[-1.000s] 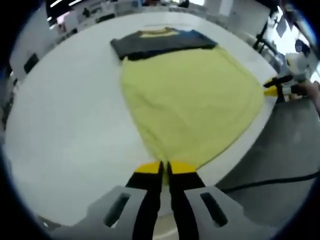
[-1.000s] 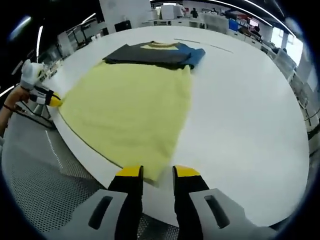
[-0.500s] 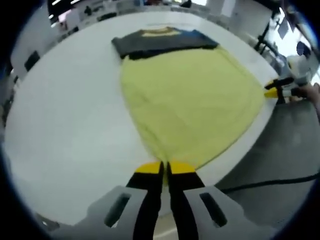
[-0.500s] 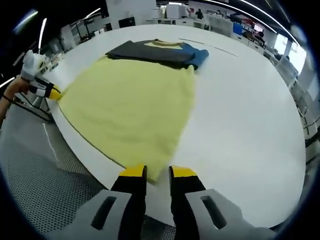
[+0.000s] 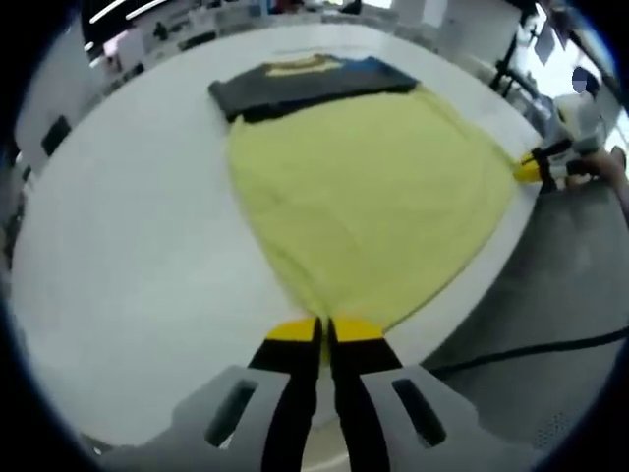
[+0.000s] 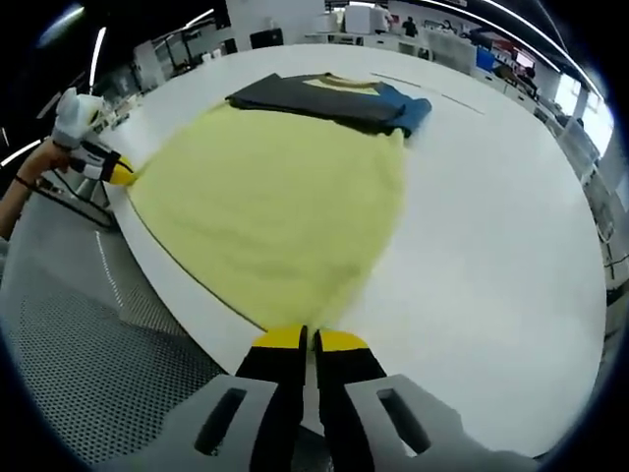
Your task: Fold the garment on the visible template until the final outline fits inside the template.
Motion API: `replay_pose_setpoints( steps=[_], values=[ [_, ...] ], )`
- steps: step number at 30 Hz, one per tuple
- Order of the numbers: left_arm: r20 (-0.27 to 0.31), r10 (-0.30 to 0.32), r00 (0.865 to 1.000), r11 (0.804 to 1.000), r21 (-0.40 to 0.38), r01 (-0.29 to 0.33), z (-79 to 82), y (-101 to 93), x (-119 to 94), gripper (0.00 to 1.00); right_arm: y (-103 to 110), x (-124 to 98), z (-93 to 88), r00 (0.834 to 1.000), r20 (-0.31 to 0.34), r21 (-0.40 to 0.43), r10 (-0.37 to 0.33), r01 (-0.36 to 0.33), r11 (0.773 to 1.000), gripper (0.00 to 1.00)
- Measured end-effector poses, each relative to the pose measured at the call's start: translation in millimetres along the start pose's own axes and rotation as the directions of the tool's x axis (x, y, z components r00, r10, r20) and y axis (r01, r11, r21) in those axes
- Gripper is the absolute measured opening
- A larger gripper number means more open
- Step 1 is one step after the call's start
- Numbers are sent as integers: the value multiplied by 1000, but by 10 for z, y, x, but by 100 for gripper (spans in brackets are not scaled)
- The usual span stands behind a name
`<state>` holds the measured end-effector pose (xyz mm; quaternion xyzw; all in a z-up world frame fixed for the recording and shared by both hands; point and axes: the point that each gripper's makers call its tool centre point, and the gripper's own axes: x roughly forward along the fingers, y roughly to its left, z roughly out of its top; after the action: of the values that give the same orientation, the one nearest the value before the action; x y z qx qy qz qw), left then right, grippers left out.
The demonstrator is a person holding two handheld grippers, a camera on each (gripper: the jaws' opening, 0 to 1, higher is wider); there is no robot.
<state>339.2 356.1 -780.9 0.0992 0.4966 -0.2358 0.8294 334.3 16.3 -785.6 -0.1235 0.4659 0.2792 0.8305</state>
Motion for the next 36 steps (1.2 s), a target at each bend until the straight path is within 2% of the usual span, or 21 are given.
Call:
replay_pose_setpoints(
  steps=[4, 10, 15, 24, 36],
  values=[
    [8, 1, 1000, 998, -66, 0, -5, 15, -2, 0, 0, -2, 1, 1000, 6, 7, 1, -1, 1000, 4],
    [16, 3, 1000, 997, -72, -2, -7, 14, -7, 0, -19, -22, 3, 1000, 8, 19, -2, 2, 1000, 3],
    [20, -23, 1000, 995, -92, 25, -28, -23, -51, 0, -41, -83, 20, 1000, 24, 35, -2, 1, 999, 3],
    [39, -40, 998, 994, -100, 43, 29, -62, -164, 0, -15, -224, 70, 997, 79, 66, 10, -15, 998, 3],
    [85, -38, 996, 996, -80, 45, 104, -135, -394, 0, 17, -487, 198, 991, 137, 36, 12, -17, 999, 3]
  ],
)
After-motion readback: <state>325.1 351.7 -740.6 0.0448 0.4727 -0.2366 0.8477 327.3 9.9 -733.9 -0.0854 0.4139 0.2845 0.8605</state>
